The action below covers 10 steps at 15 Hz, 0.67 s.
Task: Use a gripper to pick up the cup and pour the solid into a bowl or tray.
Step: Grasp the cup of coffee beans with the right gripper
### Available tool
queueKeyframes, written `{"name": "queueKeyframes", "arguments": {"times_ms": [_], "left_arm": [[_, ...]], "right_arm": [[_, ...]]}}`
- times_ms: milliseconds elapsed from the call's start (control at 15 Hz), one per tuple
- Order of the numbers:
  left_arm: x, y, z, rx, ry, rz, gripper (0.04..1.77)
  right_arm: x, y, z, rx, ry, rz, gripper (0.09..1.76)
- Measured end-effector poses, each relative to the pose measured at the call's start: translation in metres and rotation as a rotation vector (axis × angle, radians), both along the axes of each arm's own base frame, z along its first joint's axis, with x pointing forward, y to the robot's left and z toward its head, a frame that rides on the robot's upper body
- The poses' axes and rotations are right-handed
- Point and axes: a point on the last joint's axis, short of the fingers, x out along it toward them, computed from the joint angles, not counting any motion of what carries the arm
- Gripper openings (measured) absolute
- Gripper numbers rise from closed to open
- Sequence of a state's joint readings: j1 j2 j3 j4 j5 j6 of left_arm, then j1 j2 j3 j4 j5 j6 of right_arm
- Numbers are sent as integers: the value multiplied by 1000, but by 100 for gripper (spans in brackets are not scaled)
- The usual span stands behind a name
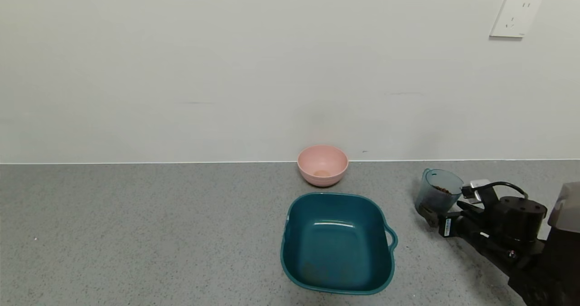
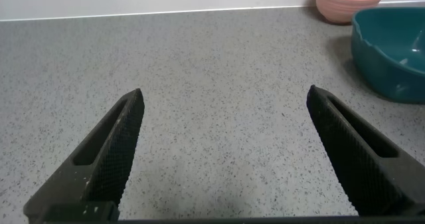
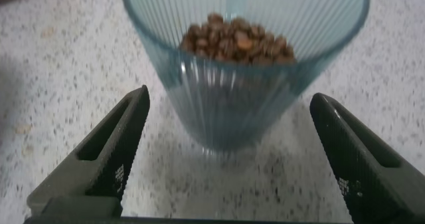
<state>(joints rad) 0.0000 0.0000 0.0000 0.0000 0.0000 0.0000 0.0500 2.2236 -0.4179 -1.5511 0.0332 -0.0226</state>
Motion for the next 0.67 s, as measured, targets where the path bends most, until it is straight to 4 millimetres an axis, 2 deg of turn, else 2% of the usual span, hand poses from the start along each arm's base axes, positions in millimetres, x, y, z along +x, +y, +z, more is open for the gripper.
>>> {"name": "queueKeyframes", "arguments": {"times_ms": [267, 667], "left_arm": [[0, 0, 0, 0, 0, 0, 176], [0, 0, 0, 0, 0, 0, 176]], "right_arm": [[12, 1, 3, 2, -43, 4, 176], [18, 2, 1, 0, -52, 5, 176]]}}
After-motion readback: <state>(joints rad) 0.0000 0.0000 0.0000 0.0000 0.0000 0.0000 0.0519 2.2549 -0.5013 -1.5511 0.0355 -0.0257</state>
